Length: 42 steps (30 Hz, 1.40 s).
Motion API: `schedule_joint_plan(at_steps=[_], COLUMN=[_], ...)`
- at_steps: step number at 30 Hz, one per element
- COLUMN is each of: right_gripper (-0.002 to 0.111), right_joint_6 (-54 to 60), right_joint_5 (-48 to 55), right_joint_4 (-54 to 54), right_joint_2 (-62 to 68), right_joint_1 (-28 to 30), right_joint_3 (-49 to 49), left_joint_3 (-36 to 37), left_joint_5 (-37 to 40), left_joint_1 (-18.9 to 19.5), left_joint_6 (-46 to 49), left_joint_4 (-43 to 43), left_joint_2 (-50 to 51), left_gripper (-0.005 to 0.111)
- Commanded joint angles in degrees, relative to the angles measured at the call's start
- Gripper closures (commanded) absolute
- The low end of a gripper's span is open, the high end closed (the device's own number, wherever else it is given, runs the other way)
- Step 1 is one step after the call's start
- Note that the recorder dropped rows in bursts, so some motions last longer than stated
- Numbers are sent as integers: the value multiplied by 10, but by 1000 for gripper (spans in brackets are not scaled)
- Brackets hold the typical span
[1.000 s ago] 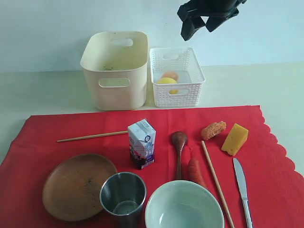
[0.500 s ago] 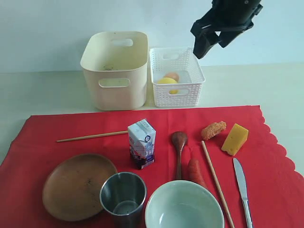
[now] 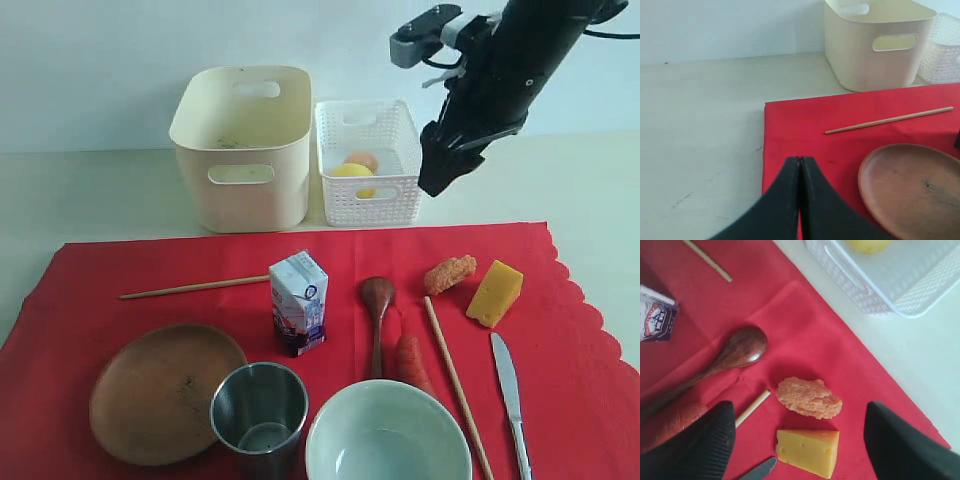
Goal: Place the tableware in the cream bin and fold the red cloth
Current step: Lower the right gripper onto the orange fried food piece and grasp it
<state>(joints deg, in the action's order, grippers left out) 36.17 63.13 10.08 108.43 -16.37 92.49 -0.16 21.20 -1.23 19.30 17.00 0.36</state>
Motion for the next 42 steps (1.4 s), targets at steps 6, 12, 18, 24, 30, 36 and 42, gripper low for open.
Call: schedule_joint_plan(at_steps=[6, 12, 18, 24, 30, 36, 42], right_gripper=[40, 40, 40, 40, 40, 40, 40], right_joint_6=[49, 158, 291, 406, 417, 417, 417], right_joint_5=[0, 36, 57, 33, -27, -58, -91], right_joint_4=[4, 0, 0, -1, -80, -80, -80], right_joint_2=[14, 42, 78, 118, 141, 171, 181], right_joint_1=[2, 2, 2, 2, 2, 2, 2], right_joint_3=[-27, -30, -30, -30, -30, -30, -30], left_joint_3=[2, 2, 2, 2, 2, 2, 2], left_joint_5=[-3, -3, -3, -3, -3, -3, -3], left_joint_1=[2, 2, 2, 2, 2, 2, 2], left_joint_6=[-1, -1, -1, -1, -1, -1, -1], left_joint_4=[1, 1, 1, 1, 1, 1, 1], left_joint_2=[-4, -4, -4, -4, -4, -4, -4], left_gripper=[107, 107, 107, 107, 107, 107, 107])
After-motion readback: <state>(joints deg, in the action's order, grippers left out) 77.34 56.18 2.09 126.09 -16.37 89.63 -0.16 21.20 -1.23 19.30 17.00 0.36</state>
